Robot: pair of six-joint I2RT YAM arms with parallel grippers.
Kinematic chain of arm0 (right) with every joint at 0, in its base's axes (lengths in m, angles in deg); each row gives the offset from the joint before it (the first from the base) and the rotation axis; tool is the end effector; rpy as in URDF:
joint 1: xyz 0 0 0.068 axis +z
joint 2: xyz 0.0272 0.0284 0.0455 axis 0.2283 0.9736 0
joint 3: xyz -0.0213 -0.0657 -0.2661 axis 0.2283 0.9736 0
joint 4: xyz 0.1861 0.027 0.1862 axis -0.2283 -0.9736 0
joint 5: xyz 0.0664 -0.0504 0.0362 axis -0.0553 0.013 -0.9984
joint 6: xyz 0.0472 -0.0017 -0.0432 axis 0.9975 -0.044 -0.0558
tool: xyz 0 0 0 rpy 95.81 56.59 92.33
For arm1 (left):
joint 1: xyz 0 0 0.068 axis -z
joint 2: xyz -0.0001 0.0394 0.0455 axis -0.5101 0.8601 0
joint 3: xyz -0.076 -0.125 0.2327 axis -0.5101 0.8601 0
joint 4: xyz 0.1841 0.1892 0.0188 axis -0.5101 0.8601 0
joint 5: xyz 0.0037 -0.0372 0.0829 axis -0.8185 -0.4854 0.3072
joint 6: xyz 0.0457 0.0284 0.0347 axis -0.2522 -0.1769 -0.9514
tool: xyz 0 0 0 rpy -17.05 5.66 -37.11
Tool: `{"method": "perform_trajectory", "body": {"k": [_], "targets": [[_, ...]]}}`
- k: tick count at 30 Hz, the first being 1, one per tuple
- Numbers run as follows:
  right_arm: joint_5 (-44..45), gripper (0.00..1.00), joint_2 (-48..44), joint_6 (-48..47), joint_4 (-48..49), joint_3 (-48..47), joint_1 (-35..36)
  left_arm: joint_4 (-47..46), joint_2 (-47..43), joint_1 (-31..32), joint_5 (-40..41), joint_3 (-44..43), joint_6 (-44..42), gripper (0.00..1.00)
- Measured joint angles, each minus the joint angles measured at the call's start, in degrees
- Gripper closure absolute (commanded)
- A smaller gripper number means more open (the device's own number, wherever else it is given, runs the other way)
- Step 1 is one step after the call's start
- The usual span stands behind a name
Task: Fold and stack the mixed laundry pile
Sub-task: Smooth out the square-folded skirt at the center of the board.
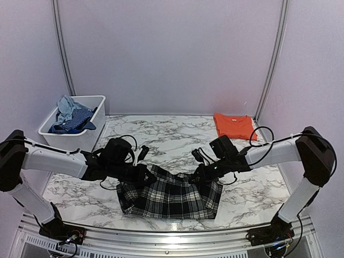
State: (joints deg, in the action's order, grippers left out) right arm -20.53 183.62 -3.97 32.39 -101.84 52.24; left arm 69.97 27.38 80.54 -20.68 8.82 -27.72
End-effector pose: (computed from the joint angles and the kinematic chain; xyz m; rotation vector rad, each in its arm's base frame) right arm 0.2344 0.2229 0.1396 -0.4924 2.6416 1.1240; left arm 0.1997 -0.2622 0.1765 0.4349 2.3722 -1.1875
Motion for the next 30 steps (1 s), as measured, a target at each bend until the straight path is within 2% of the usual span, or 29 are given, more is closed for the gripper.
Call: {"method": "perform_trajectory", "body": {"k": [6,9,19,26,27,30], "targets": [[2.4,1.00,-8.0,-1.4,-3.8,-1.8,-0.2,0.3,-1.8,0.1,1.6,-1.1,-0.8,1.00],[4.4,1.00,-8.8,-2.6,-4.5,-3.3,-0.7,1.6,-1.0,-0.2,4.0,-3.1,-1.5,1.00],[13.2,1.00,5.8,-5.3,-4.6,-7.4,-1.6,5.3,17.4,-2.5,9.4,-13.9,-2.8,1.00],[18.9,1.00,13.0,-7.9,-4.2,-16.2,-2.0,6.6,22.6,-4.3,13.3,-20.0,-3.5,1.00],[19.8,0.97,14.1,-8.5,-4.3,-17.8,-2.1,6.8,22.7,-4.4,13.9,-20.2,-3.6,0.93],[22.3,0.78,15.8,-10.1,-5.8,-21.0,-2.1,7.3,22.5,-4.9,15.2,-20.3,-4.5,0.57]]}}
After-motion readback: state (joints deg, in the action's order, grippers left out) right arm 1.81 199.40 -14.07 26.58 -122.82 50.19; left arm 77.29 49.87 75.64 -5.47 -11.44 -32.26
